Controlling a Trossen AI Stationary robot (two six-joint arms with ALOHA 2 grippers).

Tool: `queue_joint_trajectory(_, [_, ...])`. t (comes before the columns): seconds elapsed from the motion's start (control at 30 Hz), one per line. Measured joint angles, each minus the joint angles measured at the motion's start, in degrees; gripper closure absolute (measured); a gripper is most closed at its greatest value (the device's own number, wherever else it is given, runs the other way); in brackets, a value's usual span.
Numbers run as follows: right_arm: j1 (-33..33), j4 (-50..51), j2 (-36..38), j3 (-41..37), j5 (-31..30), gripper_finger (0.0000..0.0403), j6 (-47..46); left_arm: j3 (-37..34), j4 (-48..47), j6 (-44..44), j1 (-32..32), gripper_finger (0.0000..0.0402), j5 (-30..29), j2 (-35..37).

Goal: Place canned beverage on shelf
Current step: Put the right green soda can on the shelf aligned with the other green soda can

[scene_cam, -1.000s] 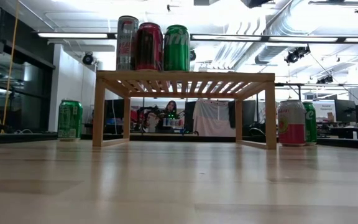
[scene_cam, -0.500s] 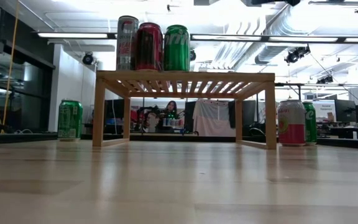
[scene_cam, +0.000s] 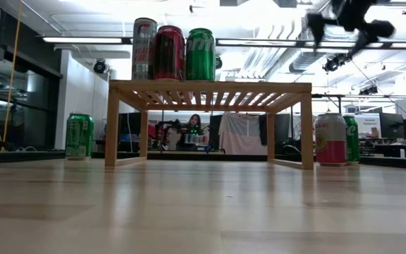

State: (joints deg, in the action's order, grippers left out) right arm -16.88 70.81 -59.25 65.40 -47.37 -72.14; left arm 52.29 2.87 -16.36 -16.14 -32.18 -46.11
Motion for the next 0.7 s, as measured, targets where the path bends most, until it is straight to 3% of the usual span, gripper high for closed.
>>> queue_joint_trajectory(0.1, [-7.34,-0.60,0.00,-4.76,1.60,0.0034,-2.31,0.00,-0.02,-0.02,0.00,0.0009,-0.03,0.00])
queue_joint_trajectory(0.4, [-23.07,-17.48,-0.05,-19.42,9.86,0.0034,-2.44,0.02,-0.02,-0.05,0.00,0.0009,-0.03,0.00])
queue_joint_trajectory(0.7, [-29.68,-29.21,-1.71,-23.51,13.94,0.0034,0.62,0.02,-0.02,-1.09,0.00,0.0009,-0.03,0.00])
